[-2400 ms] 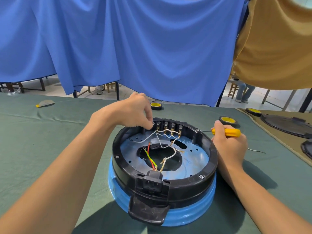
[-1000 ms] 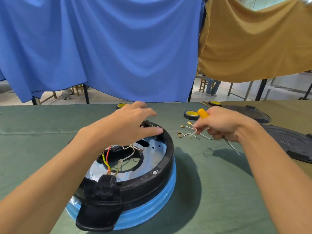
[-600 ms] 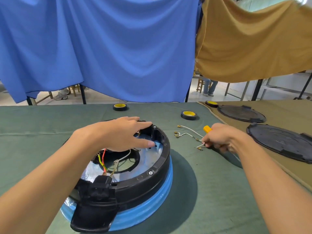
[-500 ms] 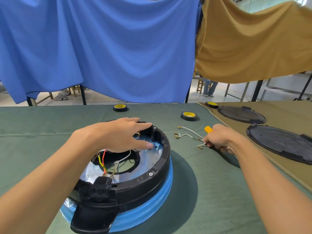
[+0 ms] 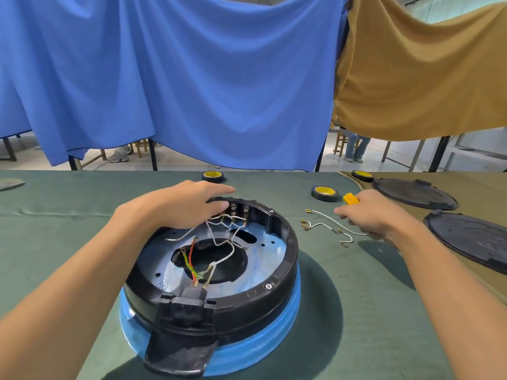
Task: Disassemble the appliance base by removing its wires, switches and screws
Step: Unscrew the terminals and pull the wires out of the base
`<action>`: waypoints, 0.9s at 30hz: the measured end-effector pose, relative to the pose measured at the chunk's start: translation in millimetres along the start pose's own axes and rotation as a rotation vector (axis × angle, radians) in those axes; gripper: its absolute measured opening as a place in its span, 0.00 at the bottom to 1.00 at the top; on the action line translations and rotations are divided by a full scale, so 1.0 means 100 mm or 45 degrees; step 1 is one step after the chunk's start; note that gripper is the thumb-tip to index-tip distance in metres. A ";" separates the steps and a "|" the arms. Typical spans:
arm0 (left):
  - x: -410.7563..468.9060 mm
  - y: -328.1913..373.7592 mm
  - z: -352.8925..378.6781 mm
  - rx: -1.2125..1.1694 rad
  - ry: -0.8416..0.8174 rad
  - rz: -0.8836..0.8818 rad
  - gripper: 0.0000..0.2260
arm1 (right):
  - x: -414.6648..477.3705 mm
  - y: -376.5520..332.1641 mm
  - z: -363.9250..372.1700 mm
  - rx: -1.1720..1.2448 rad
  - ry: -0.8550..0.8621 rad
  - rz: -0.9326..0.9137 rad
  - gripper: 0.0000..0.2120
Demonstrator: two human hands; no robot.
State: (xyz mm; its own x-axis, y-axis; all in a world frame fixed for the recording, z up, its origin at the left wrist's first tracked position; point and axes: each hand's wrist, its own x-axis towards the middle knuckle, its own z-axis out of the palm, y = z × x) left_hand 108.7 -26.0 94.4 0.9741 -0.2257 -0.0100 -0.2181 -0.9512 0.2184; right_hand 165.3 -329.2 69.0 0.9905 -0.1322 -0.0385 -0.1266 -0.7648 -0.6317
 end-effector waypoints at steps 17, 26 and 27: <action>0.01 0.01 -0.01 0.031 0.004 0.011 0.16 | -0.58 -0.88 0.27 1.034 0.095 -0.647 0.21; 0.10 -0.08 0.20 -0.290 0.174 0.170 0.15 | -0.71 -0.90 0.57 1.295 0.517 -0.524 0.35; 0.11 -0.08 0.20 -0.299 0.192 0.169 0.16 | -0.70 -0.88 0.61 1.237 0.538 -0.531 0.35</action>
State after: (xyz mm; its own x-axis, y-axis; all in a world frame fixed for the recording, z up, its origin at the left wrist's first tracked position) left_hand 119.8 -25.2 72.7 0.9395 -0.2944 0.1750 -0.3419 -0.8367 0.4278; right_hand 110.0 -213.6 80.1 0.8249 -0.3246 0.4628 0.4860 -0.0107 -0.8739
